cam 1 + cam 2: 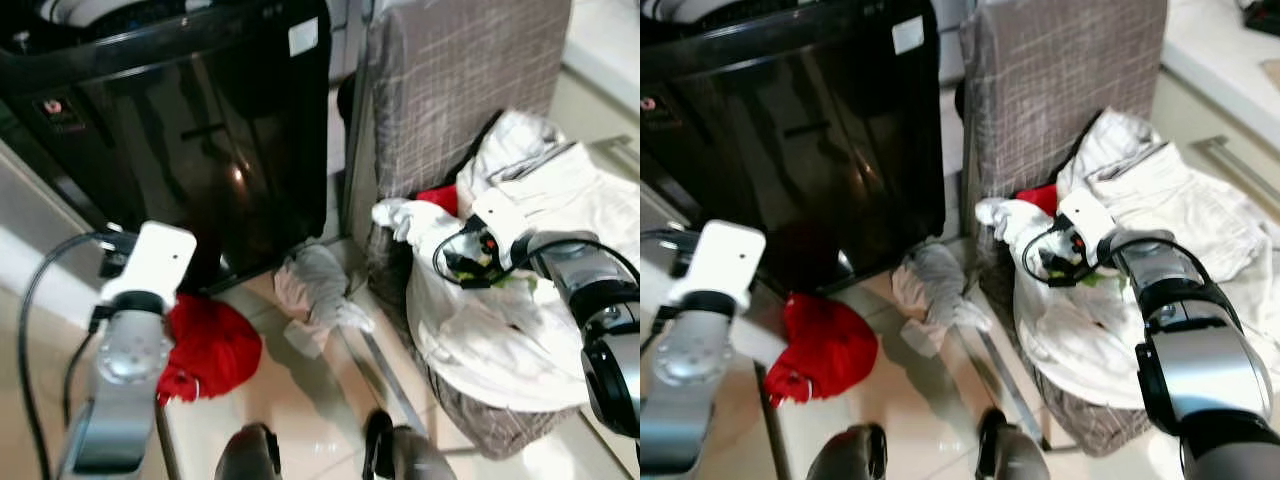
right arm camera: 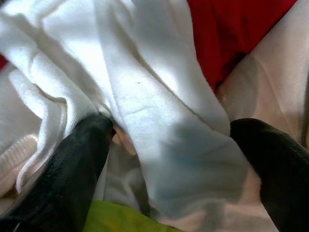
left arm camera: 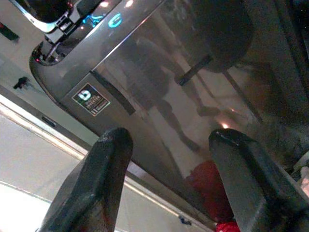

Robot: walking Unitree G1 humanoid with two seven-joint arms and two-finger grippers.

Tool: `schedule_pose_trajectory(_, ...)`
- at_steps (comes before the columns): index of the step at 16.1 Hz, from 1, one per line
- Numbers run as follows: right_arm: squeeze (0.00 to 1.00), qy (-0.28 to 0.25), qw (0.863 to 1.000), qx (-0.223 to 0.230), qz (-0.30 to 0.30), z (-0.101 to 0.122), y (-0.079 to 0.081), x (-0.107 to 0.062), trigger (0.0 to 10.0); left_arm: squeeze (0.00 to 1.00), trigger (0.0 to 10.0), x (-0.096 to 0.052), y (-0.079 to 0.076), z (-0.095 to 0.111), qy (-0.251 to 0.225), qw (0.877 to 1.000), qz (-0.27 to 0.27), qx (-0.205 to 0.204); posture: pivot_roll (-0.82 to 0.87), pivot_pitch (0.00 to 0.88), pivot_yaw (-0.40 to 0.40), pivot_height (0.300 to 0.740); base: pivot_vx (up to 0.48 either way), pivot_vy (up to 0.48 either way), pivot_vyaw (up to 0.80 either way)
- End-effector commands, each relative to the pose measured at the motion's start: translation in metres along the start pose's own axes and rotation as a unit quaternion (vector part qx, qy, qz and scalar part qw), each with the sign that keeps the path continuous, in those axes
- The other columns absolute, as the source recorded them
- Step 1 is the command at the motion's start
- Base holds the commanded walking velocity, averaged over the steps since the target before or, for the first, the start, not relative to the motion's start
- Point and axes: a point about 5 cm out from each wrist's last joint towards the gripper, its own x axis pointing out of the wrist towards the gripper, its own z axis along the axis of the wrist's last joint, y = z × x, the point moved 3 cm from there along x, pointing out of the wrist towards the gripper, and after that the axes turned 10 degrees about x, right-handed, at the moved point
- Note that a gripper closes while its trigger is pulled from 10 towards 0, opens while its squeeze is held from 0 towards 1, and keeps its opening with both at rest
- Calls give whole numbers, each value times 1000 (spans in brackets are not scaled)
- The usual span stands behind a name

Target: Clothes washing

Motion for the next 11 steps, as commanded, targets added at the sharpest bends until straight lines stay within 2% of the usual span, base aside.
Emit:
schedule_pose_trajectory(1,0,22,1000,14,-16,-20,2,4,4706,0,10000,-5,4,-4,9,1000,-6,13,238,308,42,740,0,0,0)
schedule_pose_trajectory(2,0,20,999,23,-39,-25,2,6,0,0,10000,-6,4,-4,12,1000,-8,15,238,311,45,740,0,0,0)
schedule_pose_trajectory(3,0,19,998,30,-45,-27,2,7,0,0,10000,-6,4,-4,13,1000,-8,15,239,314,46,740,0,0,0)
schedule_pose_trajectory(5,0,3,996,80,-34,-34,14,14,0,0,10000,-5,1,2,6,1000,-14,16,217,302,36,740,0,0,0)
schedule_pose_trajectory(6,0,-13,994,107,-17,-33,22,18,0,0,10000,-2,-2,4,6,1000,-13,11,202,295,28,740,0,0,0)
schedule_pose_trajectory(8,0,-44,989,138,-10,-27,28,22,0,0,10000,4,-7,7,2,1000,-12,3,178,263,7,740,0,0,0)
schedule_pose_trajectory(10,0,-97,978,181,24,-16,41,27,0,0,10000,14,-11,15,-7,1000,-1,-12,141,215,-7,740,0,0,0)
schedule_pose_trajectory(11,0,-107,976,187,31,-14,45,29,0,0,10000,17,-13,17,-10,1000,0,-15,131,202,-10,740,0,0,0)
